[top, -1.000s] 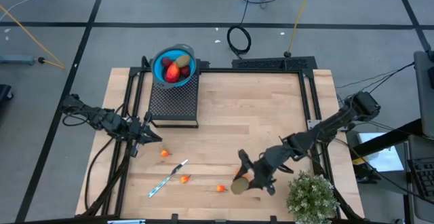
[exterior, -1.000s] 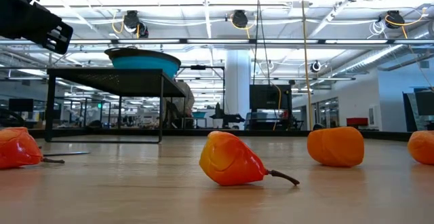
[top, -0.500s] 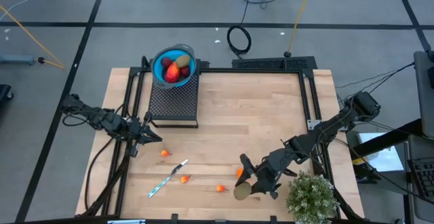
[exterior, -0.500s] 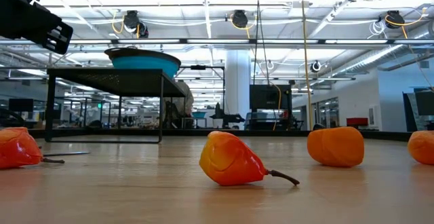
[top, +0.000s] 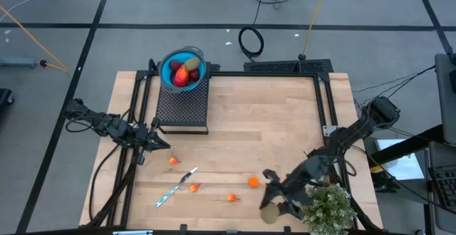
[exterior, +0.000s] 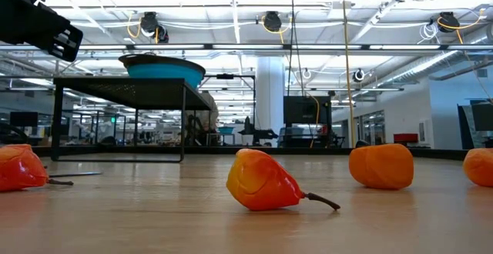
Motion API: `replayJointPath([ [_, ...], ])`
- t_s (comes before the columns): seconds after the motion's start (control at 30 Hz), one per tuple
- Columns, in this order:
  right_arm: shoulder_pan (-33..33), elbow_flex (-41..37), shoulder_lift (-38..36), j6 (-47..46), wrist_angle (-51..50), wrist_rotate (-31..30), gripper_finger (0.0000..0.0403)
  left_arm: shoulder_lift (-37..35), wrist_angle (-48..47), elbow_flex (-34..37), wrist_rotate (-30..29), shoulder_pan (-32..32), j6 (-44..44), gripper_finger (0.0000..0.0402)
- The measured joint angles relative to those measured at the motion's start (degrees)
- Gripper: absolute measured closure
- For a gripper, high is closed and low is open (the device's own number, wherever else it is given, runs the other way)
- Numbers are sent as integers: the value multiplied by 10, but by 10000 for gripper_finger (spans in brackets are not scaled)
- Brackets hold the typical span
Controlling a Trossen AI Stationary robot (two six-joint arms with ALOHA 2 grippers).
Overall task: Pick & Place Fruit
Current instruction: Put the kiwi into the blue strainer bowl on the shelf
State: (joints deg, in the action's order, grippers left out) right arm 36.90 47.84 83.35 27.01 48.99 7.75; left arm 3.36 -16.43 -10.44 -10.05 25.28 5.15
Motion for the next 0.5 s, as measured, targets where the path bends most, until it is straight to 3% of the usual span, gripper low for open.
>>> replayJointPath([
  [0.33, 41, -164, 0, 39, 399, -1, 210, 0, 0, 0, 0, 0, 2, 382],
  [0.5, 51, -190, -29, 54, 408, -2, 210, 0, 2, 0, -1, 0, 3, 382],
])
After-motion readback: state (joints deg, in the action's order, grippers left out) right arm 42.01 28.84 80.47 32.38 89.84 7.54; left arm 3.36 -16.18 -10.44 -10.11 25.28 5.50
